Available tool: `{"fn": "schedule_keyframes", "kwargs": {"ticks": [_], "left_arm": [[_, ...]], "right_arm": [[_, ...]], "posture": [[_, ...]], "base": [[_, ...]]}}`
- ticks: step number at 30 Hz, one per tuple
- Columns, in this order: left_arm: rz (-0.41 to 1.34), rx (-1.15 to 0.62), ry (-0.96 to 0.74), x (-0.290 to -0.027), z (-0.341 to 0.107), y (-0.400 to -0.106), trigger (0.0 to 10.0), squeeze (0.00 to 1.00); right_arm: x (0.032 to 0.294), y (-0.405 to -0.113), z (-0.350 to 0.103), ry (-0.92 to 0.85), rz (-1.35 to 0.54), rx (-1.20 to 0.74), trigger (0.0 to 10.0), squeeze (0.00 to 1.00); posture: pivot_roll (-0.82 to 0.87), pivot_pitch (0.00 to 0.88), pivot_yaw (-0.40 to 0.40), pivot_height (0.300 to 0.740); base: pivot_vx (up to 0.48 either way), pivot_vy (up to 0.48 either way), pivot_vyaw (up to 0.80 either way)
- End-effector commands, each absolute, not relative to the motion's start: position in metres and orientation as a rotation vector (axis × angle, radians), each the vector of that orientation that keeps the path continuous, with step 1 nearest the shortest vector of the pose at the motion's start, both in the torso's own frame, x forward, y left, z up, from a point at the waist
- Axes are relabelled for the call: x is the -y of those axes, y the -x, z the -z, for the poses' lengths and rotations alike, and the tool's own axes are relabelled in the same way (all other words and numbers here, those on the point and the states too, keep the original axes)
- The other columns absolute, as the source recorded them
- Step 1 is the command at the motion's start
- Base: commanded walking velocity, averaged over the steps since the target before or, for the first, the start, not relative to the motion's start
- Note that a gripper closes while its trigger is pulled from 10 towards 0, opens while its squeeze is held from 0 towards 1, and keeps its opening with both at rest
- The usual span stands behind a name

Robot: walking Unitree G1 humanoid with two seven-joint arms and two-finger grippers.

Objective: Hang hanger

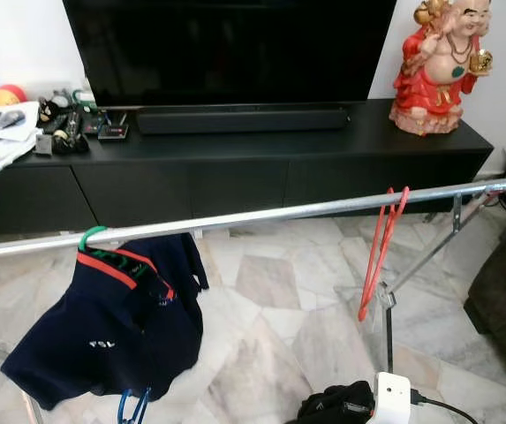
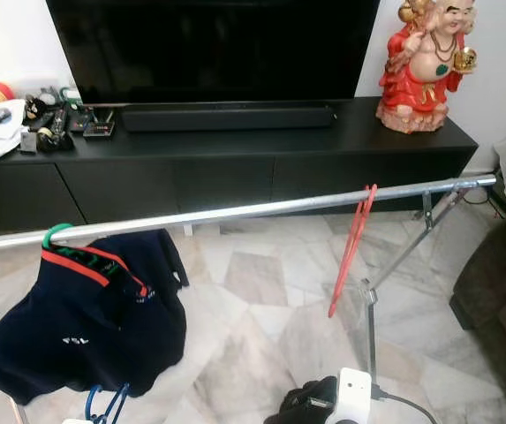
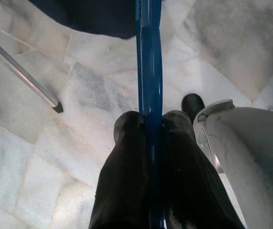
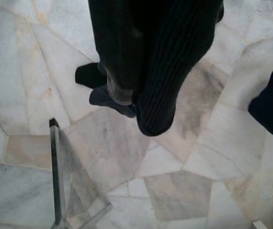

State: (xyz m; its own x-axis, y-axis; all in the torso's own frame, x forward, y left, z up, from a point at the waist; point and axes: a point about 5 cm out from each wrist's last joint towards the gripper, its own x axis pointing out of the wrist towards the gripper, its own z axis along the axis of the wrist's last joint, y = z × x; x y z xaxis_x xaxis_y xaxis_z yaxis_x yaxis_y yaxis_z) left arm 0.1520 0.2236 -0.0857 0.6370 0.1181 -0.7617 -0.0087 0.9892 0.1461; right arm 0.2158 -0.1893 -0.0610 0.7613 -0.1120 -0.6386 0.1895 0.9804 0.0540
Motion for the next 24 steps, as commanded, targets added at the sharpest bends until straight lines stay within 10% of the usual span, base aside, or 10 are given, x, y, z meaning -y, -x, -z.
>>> {"fn": "schedule_keyframes", "kwargs": {"ticks": [1,24], "left_arm": [[-0.072,-0.916,-0.139,-0.2243,0.0898,-0.1426,10.0,0.00],[-0.080,-0.911,-0.133,-0.2243,0.0894,-0.1434,10.0,0.00]], "right_arm": [[0.1917,-0.2157,0.0605,-0.124,0.181,-0.680,10.0,0.00],[0.1927,-0.2172,0.0597,-0.131,0.192,-0.679,10.0,0.00]], "posture": [[-0.03,0.078,0.006,0.740],[-0.03,0.081,0.002,0.740]], "base": [[-0.262,0.000,0.00],[-0.264,0.000,0.00]]}}
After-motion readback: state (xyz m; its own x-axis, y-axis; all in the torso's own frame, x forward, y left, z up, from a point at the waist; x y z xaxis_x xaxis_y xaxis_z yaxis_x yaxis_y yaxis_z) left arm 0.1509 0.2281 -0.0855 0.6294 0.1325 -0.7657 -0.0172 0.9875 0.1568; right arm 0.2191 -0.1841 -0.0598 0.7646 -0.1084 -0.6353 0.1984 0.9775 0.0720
